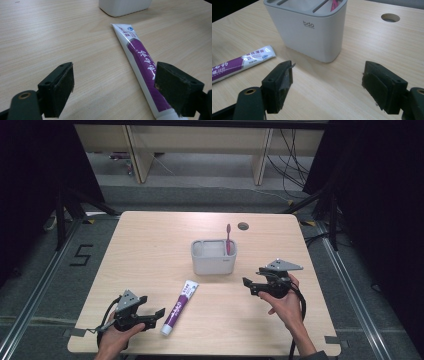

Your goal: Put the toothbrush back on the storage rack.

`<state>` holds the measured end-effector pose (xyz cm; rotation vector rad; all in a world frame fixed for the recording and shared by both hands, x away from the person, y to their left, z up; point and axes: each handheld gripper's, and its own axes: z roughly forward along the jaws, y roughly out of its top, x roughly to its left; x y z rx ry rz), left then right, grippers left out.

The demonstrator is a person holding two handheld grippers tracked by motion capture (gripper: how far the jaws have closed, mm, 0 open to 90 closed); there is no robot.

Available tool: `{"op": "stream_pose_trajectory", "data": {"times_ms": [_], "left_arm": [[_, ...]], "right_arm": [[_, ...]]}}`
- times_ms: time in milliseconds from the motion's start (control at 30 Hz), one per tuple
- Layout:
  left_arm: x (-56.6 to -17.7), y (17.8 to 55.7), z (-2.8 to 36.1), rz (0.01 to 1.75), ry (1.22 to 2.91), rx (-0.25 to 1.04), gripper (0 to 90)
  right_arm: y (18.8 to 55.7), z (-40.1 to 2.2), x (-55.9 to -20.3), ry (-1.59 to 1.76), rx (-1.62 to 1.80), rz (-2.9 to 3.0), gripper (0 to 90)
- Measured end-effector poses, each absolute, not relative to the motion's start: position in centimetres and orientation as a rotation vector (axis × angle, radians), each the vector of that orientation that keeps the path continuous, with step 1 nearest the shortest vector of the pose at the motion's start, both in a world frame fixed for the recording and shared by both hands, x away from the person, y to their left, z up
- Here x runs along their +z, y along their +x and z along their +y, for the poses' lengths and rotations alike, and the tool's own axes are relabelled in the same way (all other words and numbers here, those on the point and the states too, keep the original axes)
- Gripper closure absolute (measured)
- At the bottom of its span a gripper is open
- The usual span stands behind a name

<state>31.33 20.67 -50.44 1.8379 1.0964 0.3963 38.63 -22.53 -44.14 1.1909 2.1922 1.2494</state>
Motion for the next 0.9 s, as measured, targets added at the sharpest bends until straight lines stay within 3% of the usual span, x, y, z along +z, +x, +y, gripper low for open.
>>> {"op": "stream_pose_trajectory", "data": {"times_ms": [900], "left_arm": [[-50.4, 31.4, 20.6, 1.102, 1.83, 0.4, 15.8]], "right_arm": [[35.6, -23.4, -45.9, 1.251, 1.233, 2.233, 24.9]]}}
